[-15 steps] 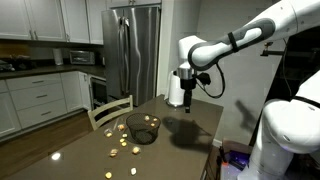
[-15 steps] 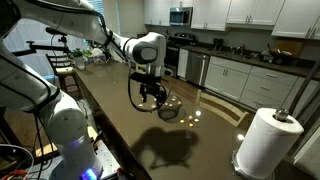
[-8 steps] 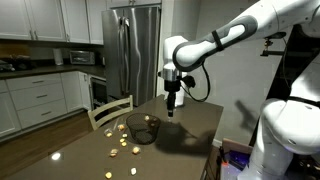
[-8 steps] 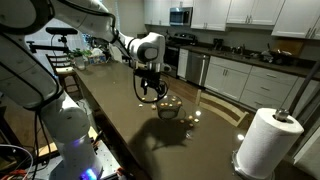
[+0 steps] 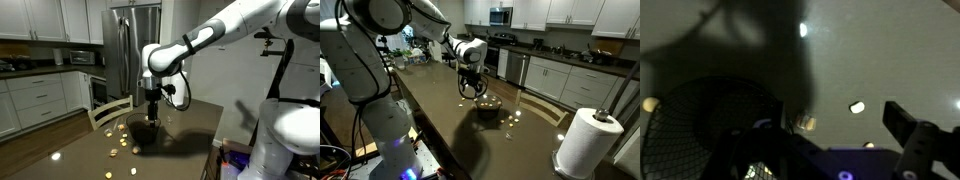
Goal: Get a sweet from the table and put it in the black basket
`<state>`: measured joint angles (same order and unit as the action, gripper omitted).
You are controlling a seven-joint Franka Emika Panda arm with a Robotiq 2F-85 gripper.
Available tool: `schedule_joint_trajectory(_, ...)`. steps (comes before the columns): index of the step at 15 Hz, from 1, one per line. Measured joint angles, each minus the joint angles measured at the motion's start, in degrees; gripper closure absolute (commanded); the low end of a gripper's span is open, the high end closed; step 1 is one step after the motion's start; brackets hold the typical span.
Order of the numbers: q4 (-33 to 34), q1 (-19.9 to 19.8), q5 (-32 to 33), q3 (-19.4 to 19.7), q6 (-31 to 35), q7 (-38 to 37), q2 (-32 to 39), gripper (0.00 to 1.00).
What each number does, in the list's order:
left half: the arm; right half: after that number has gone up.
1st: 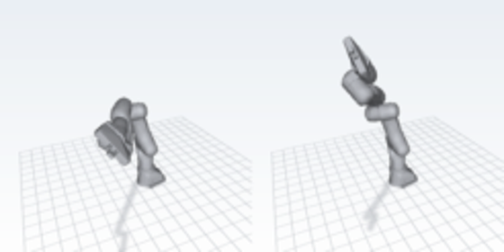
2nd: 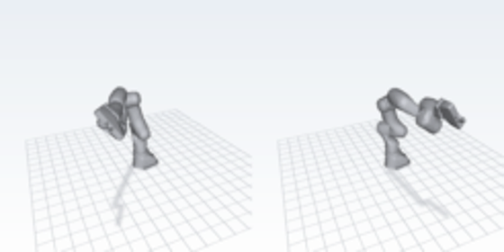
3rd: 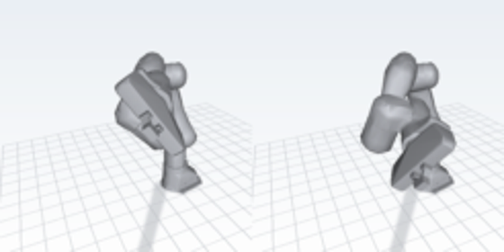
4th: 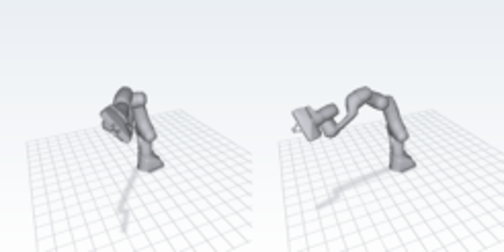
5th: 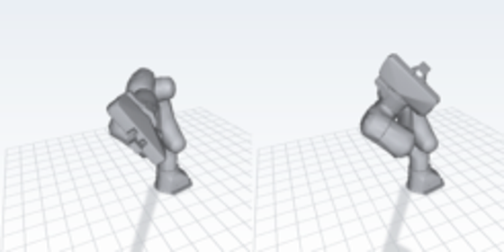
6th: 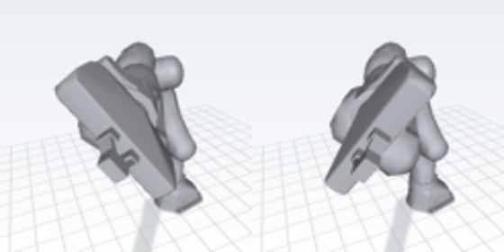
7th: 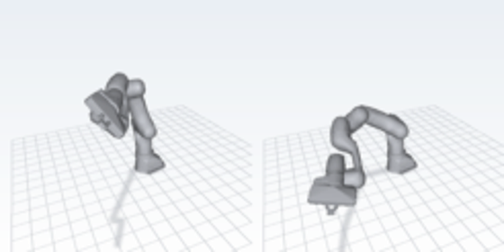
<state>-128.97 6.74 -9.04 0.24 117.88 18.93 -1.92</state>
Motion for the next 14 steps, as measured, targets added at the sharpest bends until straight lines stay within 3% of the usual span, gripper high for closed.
schedule_joint_trajectory(7,10.7,0.1,-2.8,-5.5,-2.9,1.1,13.9,0.00)
schedule_joint_trajectory(14,14.8,0.3,-0.2,-8.3,-1.6,0.9,20.2,0.00)
